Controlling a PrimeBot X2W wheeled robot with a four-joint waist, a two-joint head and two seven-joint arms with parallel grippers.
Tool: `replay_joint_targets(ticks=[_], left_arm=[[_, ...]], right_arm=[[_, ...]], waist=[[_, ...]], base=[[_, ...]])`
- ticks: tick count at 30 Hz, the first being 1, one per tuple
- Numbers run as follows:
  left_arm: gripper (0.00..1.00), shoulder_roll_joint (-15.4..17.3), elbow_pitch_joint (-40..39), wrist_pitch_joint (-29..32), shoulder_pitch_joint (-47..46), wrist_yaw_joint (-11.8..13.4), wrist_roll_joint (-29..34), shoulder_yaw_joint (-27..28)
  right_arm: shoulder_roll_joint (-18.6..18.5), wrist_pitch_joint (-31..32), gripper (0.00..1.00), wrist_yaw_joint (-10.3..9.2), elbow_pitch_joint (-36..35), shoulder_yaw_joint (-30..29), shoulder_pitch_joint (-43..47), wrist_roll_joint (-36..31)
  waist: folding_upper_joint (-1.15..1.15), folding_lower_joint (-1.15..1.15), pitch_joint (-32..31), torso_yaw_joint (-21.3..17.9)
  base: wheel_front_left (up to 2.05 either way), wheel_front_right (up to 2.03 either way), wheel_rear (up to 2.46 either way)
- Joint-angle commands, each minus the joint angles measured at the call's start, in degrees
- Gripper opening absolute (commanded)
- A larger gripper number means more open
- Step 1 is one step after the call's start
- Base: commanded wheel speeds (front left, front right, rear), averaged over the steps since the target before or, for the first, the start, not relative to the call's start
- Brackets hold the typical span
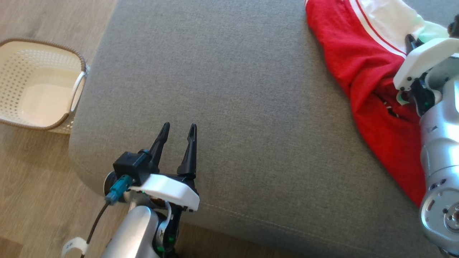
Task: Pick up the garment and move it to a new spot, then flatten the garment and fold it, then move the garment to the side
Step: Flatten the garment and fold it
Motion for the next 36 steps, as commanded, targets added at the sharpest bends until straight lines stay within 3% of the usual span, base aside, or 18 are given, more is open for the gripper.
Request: replay_joint_targets(ticks=[1,13,17,21,22,26,30,36], left_arm=[[1.00,0.3,-1.8,-0.7,-2.0,0.4,-0.2,1.6],[1.00,0.3,-0.8,-0.7,-0.7,0.6,0.6,2.4],[1.00,0.3,-0.5,-0.7,0.2,0.7,0.8,2.6],[1.00,0.3,-0.3,-0.7,0.8,0.5,0.7,2.5],[1.00,0.3,-0.3,-0.7,0.8,0.5,0.7,2.5],[1.00,0.3,0.1,-0.7,1.4,0.3,0.6,2.3],[1.00,0.3,0.1,-0.7,2.2,0.6,0.8,2.9],[1.00,0.3,-0.1,-0.7,3.2,0.8,1.1,3.5]], right_arm=[[1.5,-2.0,0.00,-0.02,-1.0,1.4,-3.1,-0.9],[3.5,-13.2,0.00,-0.02,3.7,8.7,-3.9,-2.5],[3.8,-15.4,0.00,-0.02,6.1,13.6,-4.6,-1.9],[3.9,-17.2,0.00,-0.02,9.2,23.6,-6.0,4.5],[3.9,-17.2,0.00,-0.02,9.2,23.6,-6.0,4.5],[3.9,-17.6,0.00,-0.02,8.4,41.7,-3.0,18.7],[3.9,-13.2,0.00,-0.02,-6.3,62.8,6.2,34.4],[3.9,-5.0,0.00,-0.02,-18.4,75.5,14.5,41.5]], waist=[[0.00,0.00,-0.3,-0.5],[0.00,0.00,-6.2,-3.9],[0.00,0.00,-8.0,-4.1],[0.00,0.00,-9.3,-3.3],[0.00,0.00,-9.3,-3.3],[0.00,0.00,-10.5,-2.0],[0.00,0.00,-11.4,-1.9],[0.00,0.00,-12.2,-1.9]], base=[[0.00,0.00,0.00],[0.00,0.00,0.00],[0.00,0.00,0.00],[0.00,0.00,0.00],[0.00,0.00,0.00],[0.00,0.00,0.00],[0.00,0.00,0.00],[0.00,0.00,0.00]])
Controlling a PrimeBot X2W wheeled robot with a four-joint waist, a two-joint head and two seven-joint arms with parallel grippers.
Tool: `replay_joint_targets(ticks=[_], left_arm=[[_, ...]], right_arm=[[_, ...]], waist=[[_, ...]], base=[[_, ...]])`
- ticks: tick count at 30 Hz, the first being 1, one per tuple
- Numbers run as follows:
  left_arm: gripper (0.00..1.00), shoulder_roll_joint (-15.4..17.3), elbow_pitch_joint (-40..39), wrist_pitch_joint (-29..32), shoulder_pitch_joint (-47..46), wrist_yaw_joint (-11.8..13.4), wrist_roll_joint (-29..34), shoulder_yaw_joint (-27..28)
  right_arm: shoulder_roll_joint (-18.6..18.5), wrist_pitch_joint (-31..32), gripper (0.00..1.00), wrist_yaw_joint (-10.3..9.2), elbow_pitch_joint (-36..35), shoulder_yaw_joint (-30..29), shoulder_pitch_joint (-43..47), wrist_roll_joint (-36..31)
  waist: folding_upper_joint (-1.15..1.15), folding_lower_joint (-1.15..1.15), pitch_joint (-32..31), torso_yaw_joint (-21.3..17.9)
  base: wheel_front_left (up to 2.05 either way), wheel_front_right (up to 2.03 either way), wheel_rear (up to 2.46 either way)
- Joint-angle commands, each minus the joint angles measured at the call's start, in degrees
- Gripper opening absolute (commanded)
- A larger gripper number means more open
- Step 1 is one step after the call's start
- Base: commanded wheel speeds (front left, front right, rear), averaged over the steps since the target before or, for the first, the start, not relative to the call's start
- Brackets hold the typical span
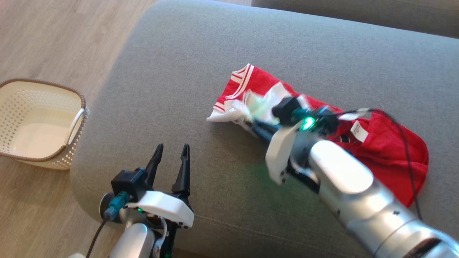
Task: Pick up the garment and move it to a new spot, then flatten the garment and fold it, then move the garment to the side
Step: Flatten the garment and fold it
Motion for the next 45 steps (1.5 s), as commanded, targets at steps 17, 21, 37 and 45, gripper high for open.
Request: replay_joint_targets(ticks=[17,21,37,45], left_arm=[[1.00,0.3,-1.8,-0.7,1.0,0.4,1.9,3.7],[1.00,0.3,-2.2,-0.7,1.2,0.6,2.0,4.0],[1.00,0.3,-3.3,-0.7,4.1,0.6,3.2,5.8],[1.00,0.3,-3.3,-0.7,3.6,-0.1,3.6,6.0]], right_arm=[[-0.1,0.0,1.00,-0.02,-8.8,-15.4,4.9,-5.2],[-0.6,-1.9,1.00,-0.02,-11.2,-24.6,7.9,-9.4],[1.0,-6.4,1.00,-0.02,-26.6,-40.4,27.2,-10.7],[1.0,-5.1,1.00,-0.02,-27.5,-38.7,27.5,-7.5]], waist=[[0.00,0.01,-4.4,-4.1],[0.00,0.01,-5.3,-5.3],[0.00,0.01,-6.3,-9.0],[0.00,0.01,-5.3,-8.7]], base=[[0.00,0.00,0.00],[0.00,0.00,0.00],[0.00,0.00,0.00],[0.00,0.00,0.00]])
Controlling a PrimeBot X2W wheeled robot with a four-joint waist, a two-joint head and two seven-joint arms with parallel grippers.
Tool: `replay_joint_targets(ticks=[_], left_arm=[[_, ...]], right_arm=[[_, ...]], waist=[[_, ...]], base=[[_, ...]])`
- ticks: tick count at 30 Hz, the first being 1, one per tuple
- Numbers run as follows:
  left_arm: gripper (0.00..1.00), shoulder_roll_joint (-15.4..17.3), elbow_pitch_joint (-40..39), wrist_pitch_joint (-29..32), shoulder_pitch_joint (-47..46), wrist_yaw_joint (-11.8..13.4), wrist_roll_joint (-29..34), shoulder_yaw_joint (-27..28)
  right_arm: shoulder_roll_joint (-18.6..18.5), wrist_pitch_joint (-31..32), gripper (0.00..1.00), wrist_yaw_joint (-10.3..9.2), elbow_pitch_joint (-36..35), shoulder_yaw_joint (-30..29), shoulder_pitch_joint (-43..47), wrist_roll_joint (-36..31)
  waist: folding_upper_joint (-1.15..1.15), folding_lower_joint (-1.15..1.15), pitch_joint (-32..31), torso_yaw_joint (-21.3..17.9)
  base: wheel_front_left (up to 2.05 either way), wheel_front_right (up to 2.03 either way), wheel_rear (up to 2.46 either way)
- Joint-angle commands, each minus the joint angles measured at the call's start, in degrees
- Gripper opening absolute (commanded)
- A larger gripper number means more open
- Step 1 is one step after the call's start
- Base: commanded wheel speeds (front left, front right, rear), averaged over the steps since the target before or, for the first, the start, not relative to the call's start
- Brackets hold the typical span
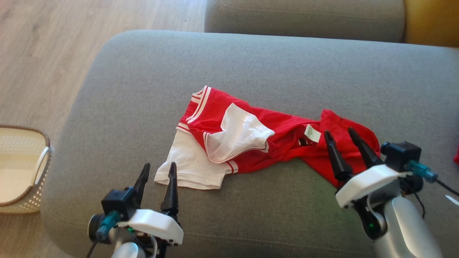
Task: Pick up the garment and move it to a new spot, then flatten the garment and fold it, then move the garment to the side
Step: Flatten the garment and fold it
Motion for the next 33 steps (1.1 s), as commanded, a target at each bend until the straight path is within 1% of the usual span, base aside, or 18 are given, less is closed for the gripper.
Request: replay_joint_targets(ticks=[1,6,10,15,16,17,18,23,27,28,29,30,31,33], left_arm=[[1.00,0.2,-2.2,-0.7,-2.4,-0.3,0.5,1.8],[1.00,0.2,-1.9,-0.7,-3.3,-0.6,0.0,0.5],[1.00,0.2,-1.7,-0.7,-4.1,-0.5,-0.5,-0.3],[1.00,0.2,-1.5,-0.7,-5.1,-0.4,-1.2,-0.9],[1.00,0.2,-1.4,-0.7,-5.2,-0.4,-1.3,-1.0],[1.00,0.2,-1.3,-0.7,-5.3,-0.4,-1.4,-1.2],[1.00,0.2,-1.3,-0.7,-5.3,-0.4,-1.5,-1.2],[1.00,0.2,-1.2,-0.7,-5.3,-0.1,-1.8,-1.6],[1.00,0.2,-1.3,-0.7,-5.3,0.1,-2.0,-1.7],[1.00,0.2,-1.3,-0.7,-5.3,0.2,-2.1,-1.8],[1.00,0.2,-1.3,-0.7,-5.4,0.2,-2.1,-1.8],[1.00,0.2,-1.3,-0.7,-5.4,0.2,-2.1,-1.8],[1.00,0.2,-1.3,-0.7,-5.5,0.3,-2.1,-1.8],[1.00,0.2,-1.2,-0.7,-5.6,0.4,-2.2,-1.8]], right_arm=[[0.4,0.2,1.00,-0.02,-1.8,2.0,-3.1,1.1],[0.4,2.6,1.00,-0.02,2.1,5.6,-7.1,7.4],[0.4,5.0,1.00,-0.02,7.5,8.8,-10.8,12.3],[0.4,6.4,1.00,-0.02,15.2,10.0,-15.2,18.1],[0.4,6.8,1.00,-0.02,16.8,10.1,-15.9,19.9],[0.4,7.1,1.00,-0.02,19.5,10.7,-17.3,24.1],[0.4,6.9,1.00,-0.02,20.6,11.4,-18.0,25.6],[0.4,5.5,1.00,-0.02,23.7,16.4,-20.4,31.9],[0.4,4.7,1.00,-0.02,24.7,21.4,-21.7,34.7],[0.4,4.3,0.81,-0.02,25.1,22.5,-22.1,34.6],[0.4,3.5,0.17,-0.02,25.7,23.4,-22.6,34.0],[0.4,3.5,0.17,-0.02,25.7,23.4,-22.6,34.0],[0.4,2.6,0.00,-0.02,26.4,23.9,-23.2,33.2],[0.4,0.5,0.00,-0.02,27.7,24.4,-24.5,31.8]], waist=[[0.00,0.00,0.5,0.4],[0.00,0.00,2.2,2.2],[0.00,0.00,4.0,4.5],[0.00,0.00,5.7,7.5],[0.00,0.00,6.0,8.0],[0.00,0.00,6.4,8.9],[0.00,0.00,6.5,9.3],[0.00,0.00,6.8,10.3],[0.00,0.00,6.9,10.4],[0.00,0.00,6.9,10.4],[0.00,0.00,6.9,10.3],[0.00,0.00,6.9,10.3],[0.00,0.00,6.9,10.2],[0.00,0.00,6.9,10.0]], base=[[0.00,0.00,0.00],[0.00,0.00,0.00],[0.00,0.00,0.00],[0.00,0.00,0.00],[0.00,0.00,0.00],[0.00,0.00,0.00],[0.00,0.00,0.00],[0.00,0.00,0.00],[0.00,0.00,0.00],[0.00,0.00,0.00],[0.00,0.00,0.00],[0.00,0.00,0.00],[0.00,0.00,0.00],[0.00,0.00,0.00]])
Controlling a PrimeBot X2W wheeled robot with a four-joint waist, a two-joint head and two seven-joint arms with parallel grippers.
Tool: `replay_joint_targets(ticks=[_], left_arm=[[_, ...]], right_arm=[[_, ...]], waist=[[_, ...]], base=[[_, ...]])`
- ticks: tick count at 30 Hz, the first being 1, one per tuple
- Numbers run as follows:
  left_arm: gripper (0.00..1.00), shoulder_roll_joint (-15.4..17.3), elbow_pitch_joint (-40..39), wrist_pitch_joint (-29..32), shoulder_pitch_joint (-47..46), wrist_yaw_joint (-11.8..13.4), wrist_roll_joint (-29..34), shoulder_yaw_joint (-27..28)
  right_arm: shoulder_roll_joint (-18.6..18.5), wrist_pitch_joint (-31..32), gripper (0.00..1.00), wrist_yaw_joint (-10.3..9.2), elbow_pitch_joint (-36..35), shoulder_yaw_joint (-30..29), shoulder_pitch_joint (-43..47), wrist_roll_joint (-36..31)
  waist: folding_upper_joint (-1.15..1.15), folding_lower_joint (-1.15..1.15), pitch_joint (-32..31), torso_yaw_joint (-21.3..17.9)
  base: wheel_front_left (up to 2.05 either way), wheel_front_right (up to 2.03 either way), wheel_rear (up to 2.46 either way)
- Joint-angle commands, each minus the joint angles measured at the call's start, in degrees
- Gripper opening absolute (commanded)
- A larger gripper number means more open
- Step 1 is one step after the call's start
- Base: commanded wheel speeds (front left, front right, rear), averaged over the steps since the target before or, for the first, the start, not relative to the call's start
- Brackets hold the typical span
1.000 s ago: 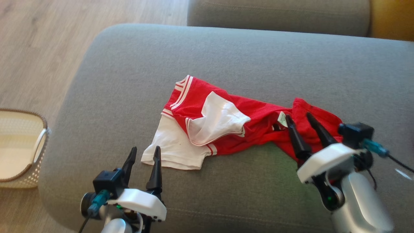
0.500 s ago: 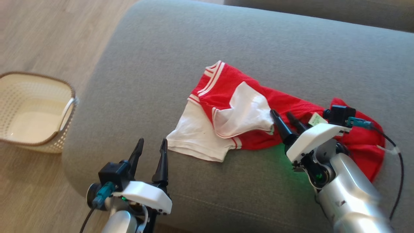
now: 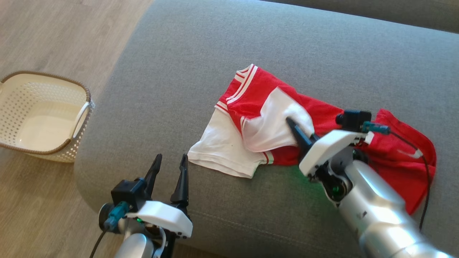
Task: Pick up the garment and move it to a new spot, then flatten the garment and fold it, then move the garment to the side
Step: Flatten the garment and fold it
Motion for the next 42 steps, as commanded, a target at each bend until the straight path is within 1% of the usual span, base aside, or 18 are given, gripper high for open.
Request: replay_joint_targets(ticks=[1,5,8,12,16,19,22,23,24,28,31,35,38,41,42], left_arm=[[1.00,0.2,-1.6,-0.7,-2.7,0.5,-0.6,1.7],[1.00,0.2,-1.7,-0.7,-2.7,0.6,-0.7,1.7],[1.00,0.2,-1.9,-0.7,-2.7,0.5,-0.8,1.6],[1.00,0.2,-2.2,-0.7,-3.2,0.3,-1.0,1.1],[1.00,0.2,-2.5,-0.7,-4.4,0.0,-1.7,0.2],[1.00,0.2,-2.7,-0.7,-5.5,-0.1,-2.3,-0.7],[1.00,0.2,-2.8,-0.7,-6.5,-0.1,-3.1,-1.5],[1.00,0.2,-2.8,-0.7,-6.7,-0.1,-3.3,-1.8],[1.00,0.2,-2.8,-0.7,-7.0,0.0,-3.6,-2.1],[1.00,0.2,-2.9,-0.7,-7.3,0.4,-4.2,-2.5],[1.00,0.2,-2.6,-0.7,-7.2,0.7,-4.0,-2.1],[1.00,0.2,-2.1,-0.7,-7.1,0.5,-3.0,-1.1],[1.00,0.2,-2.0,-0.7,-7.0,0.5,-2.2,0.3],[1.00,0.2,-2.0,-0.7,-6.4,0.5,-1.5,1.7],[1.00,0.2,-2.0,-0.7,-6.4,0.5,-1.5,1.7]], right_arm=[[0.7,-1.7,0.00,-0.02,-0.9,0.9,-3.2,-1.2],[0.7,-4.2,0.00,-0.02,1.2,0.6,-7.5,-5.7],[-0.1,-3.7,0.00,-0.02,2.6,-1.1,-12.0,-8.6],[-3.3,-2.0,0.00,-0.02,4.5,-3.2,-19.3,-13.0],[-6.5,-0.6,0.00,-0.02,8.9,-5.5,-27.0,-17.2],[-9.1,-1.6,0.00,-0.02,13.6,-6.7,-32.7,-21.5],[-12.0,-4.4,0.00,-0.02,19.0,-9.5,-38.1,-25.3],[-12.8,-5.2,0.04,-0.02,20.3,-10.5,-39.4,-26.6],[-13.2,-5.8,1.00,-0.02,21.1,-11.7,-40.4,-27.4],[-13.1,-6.1,1.00,-0.02,22.5,-14.6,-40.5,-31.4],[-12.0,-5.7,1.00,-0.02,22.7,-16.0,-38.6,-34.4],[-10.2,-5.3,1.00,-0.02,22.7,-17.8,-35.3,-37.9],[-8.1,-6.6,1.00,-0.02,22.8,-19.0,-33.5,-39.3],[-5.8,-8.2,1.00,-0.02,22.3,-19.0,-31.5,-40.3],[-5.8,-8.2,1.00,-0.02,22.3,-19.0,-31.5,-40.3]], waist=[[0.00,0.00,0.0,-0.2],[0.00,0.00,0.0,-0.7],[0.00,0.00,0.3,-1.0],[0.00,0.00,1.4,-0.9],[0.00,0.00,3.6,-0.1],[0.00,0.00,5.5,1.1],[0.00,0.00,7.2,2.5],[0.00,0.00,7.7,3.0],[0.00,0.00,8.0,3.4],[0.00,0.00,8.5,3.8],[0.00,0.00,8.0,2.7],[0.00,0.00,6.1,0.2],[0.00,0.00,3.9,-2.3],[0.00,0.00,1.3,-4.9],[0.00,0.00,1.3,-4.9]], base=[[0.00,0.00,0.00],[0.00,0.00,0.00],[0.00,0.00,0.00],[0.00,0.00,0.00],[0.00,0.00,0.00],[0.00,0.00,0.00],[0.00,0.00,0.00],[0.00,0.00,0.00],[0.00,0.00,0.00],[0.00,0.00,0.00],[0.00,0.00,0.00],[0.00,0.00,0.00],[0.00,0.00,0.00],[0.00,0.00,0.00],[0.00,0.00,0.00]])
